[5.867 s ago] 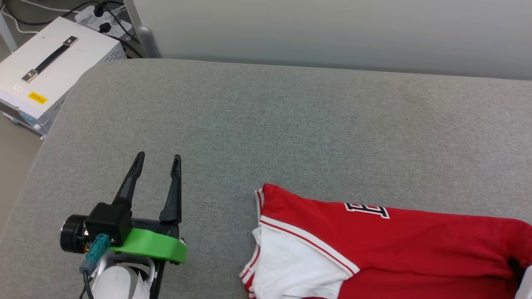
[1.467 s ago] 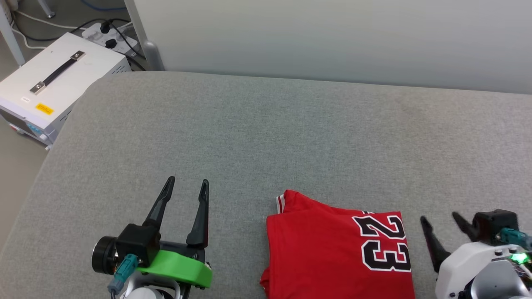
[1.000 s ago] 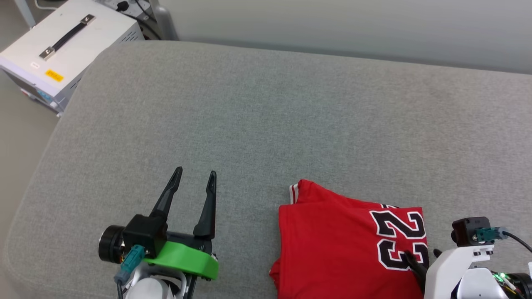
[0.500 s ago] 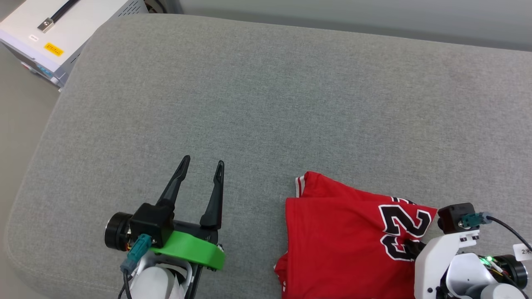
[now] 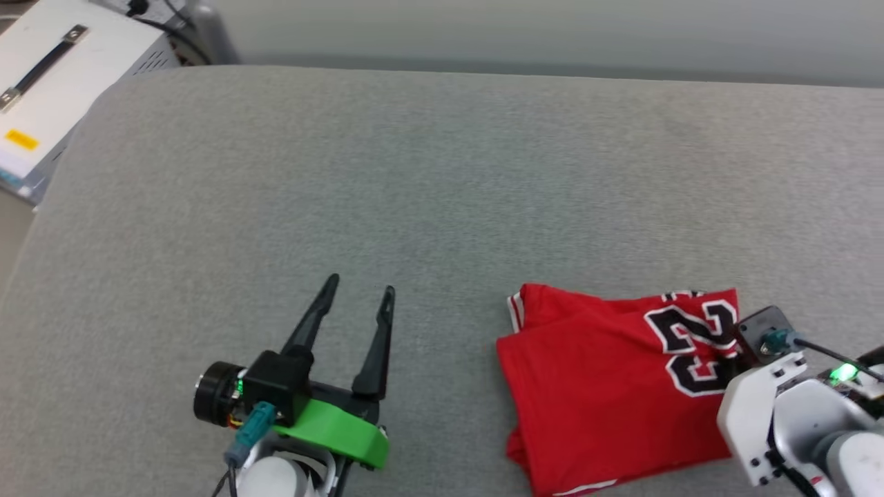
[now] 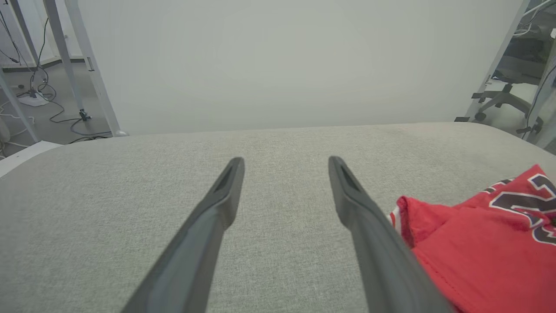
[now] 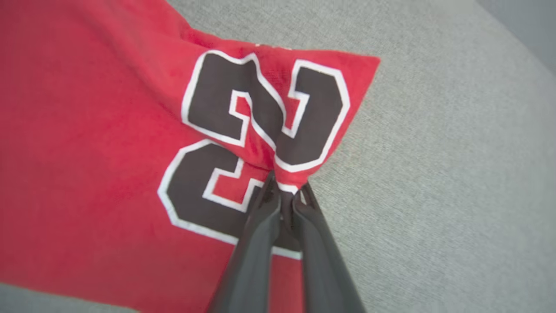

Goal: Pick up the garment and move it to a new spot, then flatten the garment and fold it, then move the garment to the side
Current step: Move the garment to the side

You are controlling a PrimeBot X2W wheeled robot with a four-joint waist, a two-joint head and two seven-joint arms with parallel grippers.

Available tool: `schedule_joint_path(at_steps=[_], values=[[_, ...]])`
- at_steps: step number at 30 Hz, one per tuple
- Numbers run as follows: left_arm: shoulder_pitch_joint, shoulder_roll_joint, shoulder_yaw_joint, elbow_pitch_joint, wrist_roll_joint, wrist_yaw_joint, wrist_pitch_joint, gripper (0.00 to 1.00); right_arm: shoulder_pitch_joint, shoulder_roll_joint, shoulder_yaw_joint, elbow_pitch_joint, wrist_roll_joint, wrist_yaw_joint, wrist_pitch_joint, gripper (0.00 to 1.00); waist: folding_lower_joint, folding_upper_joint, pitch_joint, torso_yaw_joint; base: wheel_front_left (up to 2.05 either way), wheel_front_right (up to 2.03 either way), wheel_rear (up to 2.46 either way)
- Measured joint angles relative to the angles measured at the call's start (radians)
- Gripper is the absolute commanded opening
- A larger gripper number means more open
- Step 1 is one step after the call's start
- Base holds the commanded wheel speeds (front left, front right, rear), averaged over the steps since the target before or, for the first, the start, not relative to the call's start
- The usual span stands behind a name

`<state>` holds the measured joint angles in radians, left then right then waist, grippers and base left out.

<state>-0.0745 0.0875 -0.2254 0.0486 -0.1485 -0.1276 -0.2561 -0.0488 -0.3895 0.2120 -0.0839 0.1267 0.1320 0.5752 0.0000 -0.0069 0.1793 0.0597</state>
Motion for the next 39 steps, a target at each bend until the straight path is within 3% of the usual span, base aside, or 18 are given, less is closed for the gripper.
schedule_joint_path(at_steps=[9, 16, 26, 39], values=[[0.007, -0.002, -0.069, -0.026, 0.027, 0.0, 0.0, 1.0, -0.096, -0.297, 0.085, -0.052, 0.029, 0.0, 0.018, 0.0, 0.0, 0.0, -0.007, -0.142, 0.0, 0.0, 0.0], [-0.013, 0.009, -0.111, -0.053, 0.044, 0.0, 0.0, 1.0, -0.148, -0.433, 0.049, 0.03, 0.067, 0.0, -0.048, 0.0, 0.0, 0.0001, 0.031, -0.249, 0.0, 0.0, 0.0], [-0.121, 0.105, -0.14, -0.117, 0.063, 0.0, 0.0, 1.0, -0.324, -0.412, -0.083, 0.309, 0.024, 0.0, -0.246, 0.0, 0.0, 0.0001, 0.197, -0.327, 0.0, 0.0, 0.0], [-0.203, 0.164, -0.158, -0.277, 0.097, 0.0, 0.003, 1.0, -0.495, -0.397, -0.31, 0.7, -0.118, 0.0, -0.435, 0.0, 0.0002, 0.0, 0.414, -0.32, 0.0, 0.0, 0.0]])
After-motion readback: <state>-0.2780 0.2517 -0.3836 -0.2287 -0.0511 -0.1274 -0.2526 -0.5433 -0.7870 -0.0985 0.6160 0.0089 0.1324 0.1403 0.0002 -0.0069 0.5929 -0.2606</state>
